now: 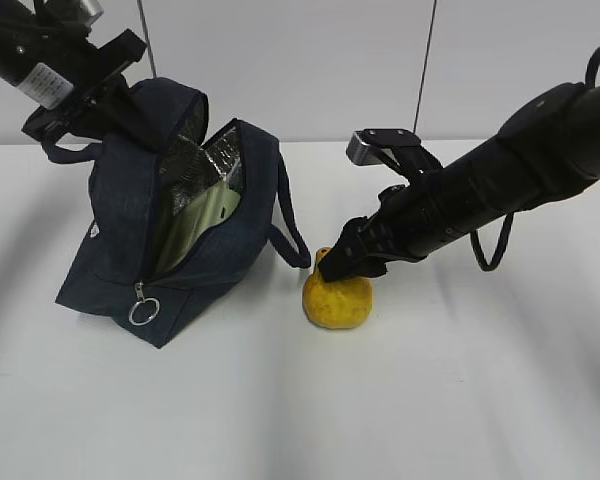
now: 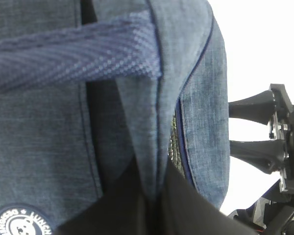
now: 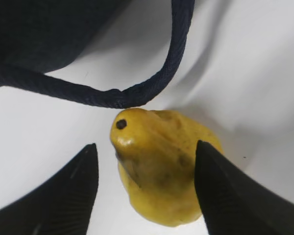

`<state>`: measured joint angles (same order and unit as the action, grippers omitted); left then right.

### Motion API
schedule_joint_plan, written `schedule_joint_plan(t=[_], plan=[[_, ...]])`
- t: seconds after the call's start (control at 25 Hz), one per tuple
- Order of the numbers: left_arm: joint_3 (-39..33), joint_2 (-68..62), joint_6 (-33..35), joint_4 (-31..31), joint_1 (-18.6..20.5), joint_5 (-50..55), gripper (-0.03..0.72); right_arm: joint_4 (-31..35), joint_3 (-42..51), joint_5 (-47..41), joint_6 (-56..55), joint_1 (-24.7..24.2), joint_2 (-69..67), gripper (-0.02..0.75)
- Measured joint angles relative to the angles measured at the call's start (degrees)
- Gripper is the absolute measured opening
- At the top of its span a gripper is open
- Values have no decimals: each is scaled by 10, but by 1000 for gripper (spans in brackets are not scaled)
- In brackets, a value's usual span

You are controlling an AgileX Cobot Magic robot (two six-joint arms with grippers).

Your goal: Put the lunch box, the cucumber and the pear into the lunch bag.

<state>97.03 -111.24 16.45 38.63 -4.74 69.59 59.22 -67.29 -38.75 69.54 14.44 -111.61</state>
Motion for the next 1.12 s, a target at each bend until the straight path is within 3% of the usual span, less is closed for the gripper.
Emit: schedule_joint_plan(t=[0.28, 0.68, 0.88, 1.12], plan=[[0, 0, 0, 0, 0, 0, 0, -37, -52, -27, 30, 0, 0, 459], [0, 0, 0, 0, 0, 0, 0, -141, -81, -86, 21, 13, 0, 459], [0, 0, 0, 0, 0, 0, 0, -175, -85, -83, 15, 46, -3, 460], [0, 0, 0, 0, 0, 0, 0, -185, -91, -57, -12, 47, -28, 460]])
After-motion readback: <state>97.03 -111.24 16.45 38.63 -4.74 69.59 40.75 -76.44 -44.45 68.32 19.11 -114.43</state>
